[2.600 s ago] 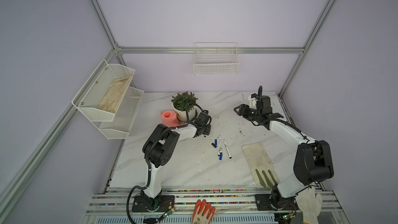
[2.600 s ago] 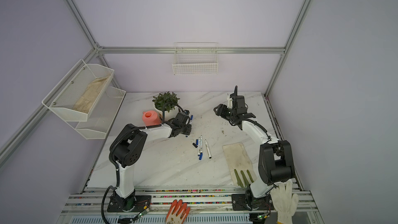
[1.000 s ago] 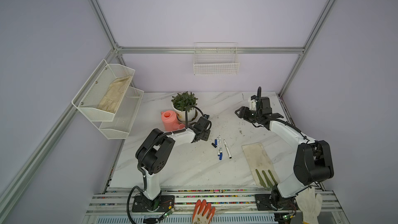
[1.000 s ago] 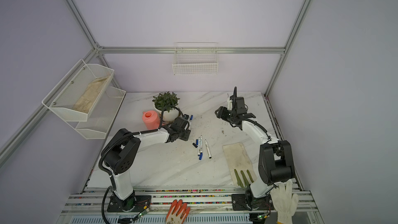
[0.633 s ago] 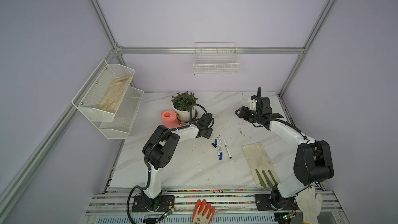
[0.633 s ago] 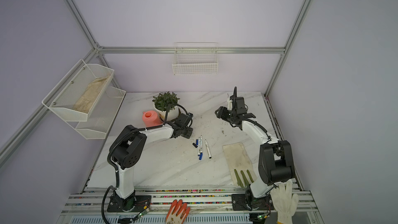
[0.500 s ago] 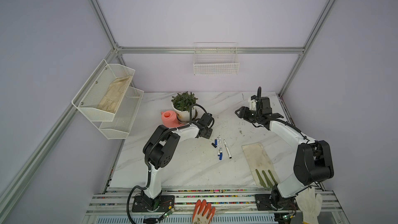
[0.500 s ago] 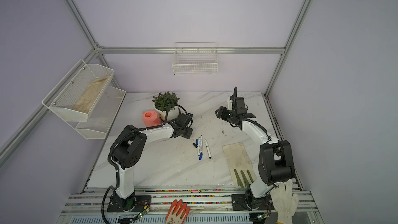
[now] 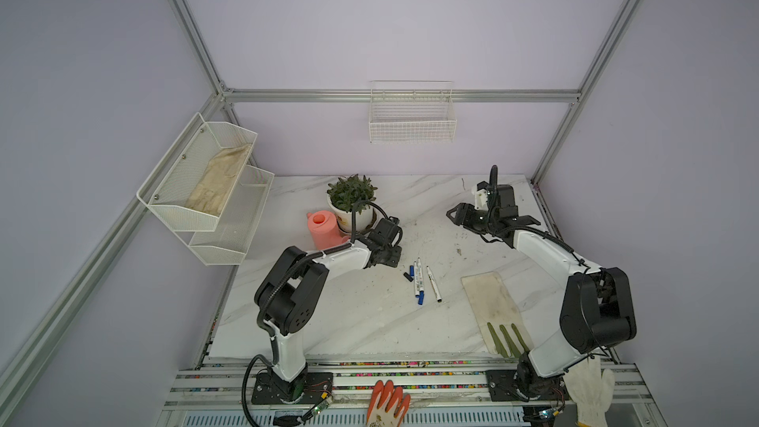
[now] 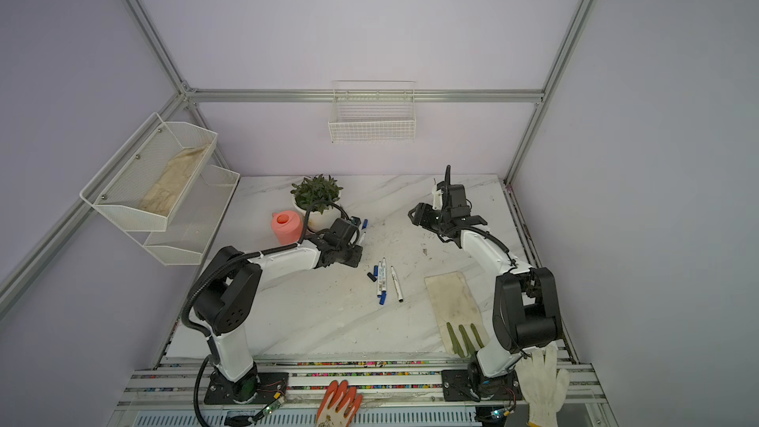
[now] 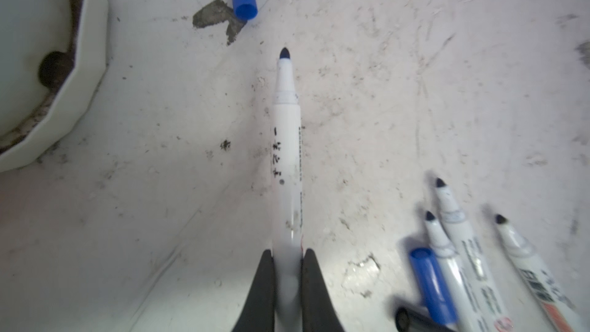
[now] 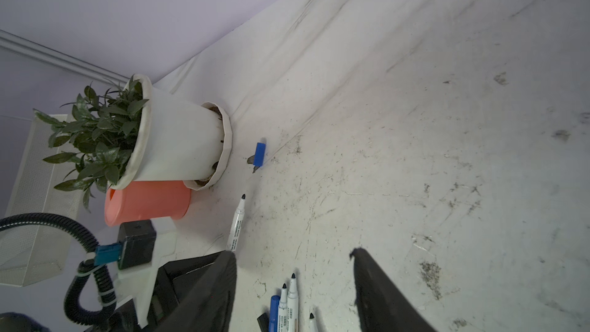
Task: Insert pens into pen caps
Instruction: Pick up a pen from the center of the table.
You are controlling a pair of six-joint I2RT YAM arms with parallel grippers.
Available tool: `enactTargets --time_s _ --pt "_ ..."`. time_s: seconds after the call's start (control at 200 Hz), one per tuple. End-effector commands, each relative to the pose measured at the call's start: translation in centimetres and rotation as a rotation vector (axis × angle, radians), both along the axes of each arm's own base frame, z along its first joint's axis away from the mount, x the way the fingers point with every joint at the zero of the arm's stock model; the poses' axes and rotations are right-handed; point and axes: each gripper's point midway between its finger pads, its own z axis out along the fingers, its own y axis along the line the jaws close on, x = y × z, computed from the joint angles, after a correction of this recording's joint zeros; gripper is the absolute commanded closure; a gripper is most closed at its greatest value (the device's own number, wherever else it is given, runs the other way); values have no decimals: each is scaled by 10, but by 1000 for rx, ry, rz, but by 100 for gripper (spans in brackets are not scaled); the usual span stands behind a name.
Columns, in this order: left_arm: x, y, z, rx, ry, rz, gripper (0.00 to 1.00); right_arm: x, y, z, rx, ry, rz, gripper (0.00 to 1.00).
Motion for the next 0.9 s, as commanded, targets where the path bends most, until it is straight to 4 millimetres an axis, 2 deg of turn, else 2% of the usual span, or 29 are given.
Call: enactTargets --time_s 0.0,0.095,0.225,0.385,0.525,0.57,0.675,0.755,0.815,0.86,0.895 --pt "2 -29 75 -268 -204 -90 100 -12 41 15 47 -44 136 40" --pt "-8 -46 102 -370 -264 -208 100 -19 75 15 76 -45 234 40" --pt "-11 -54 113 -423 -263 -236 100 -21 107 24 112 -74 317 40" --pt "-10 -58 114 -446 -261 -242 100 -16 113 33 136 -94 329 42" --pt "-10 -60 114 -459 -259 -245 100 -17 114 29 137 -81 333 46" --pt "-10 -61 114 -465 -260 -249 100 -17 114 27 140 -77 331 50" --pt "-10 -62 116 -474 -262 -250 100 -15 116 26 150 -75 328 75" --pt "-9 -63 113 -486 -254 -243 100 -16 117 27 162 -78 336 86" --pt "-7 -65 110 -496 -244 -235 82 -17 117 28 164 -81 343 89" --pt "-6 -67 108 -502 -236 -233 62 -19 118 29 166 -83 351 92" --pt "-4 -69 108 -507 -234 -234 56 -20 118 29 168 -83 357 93"
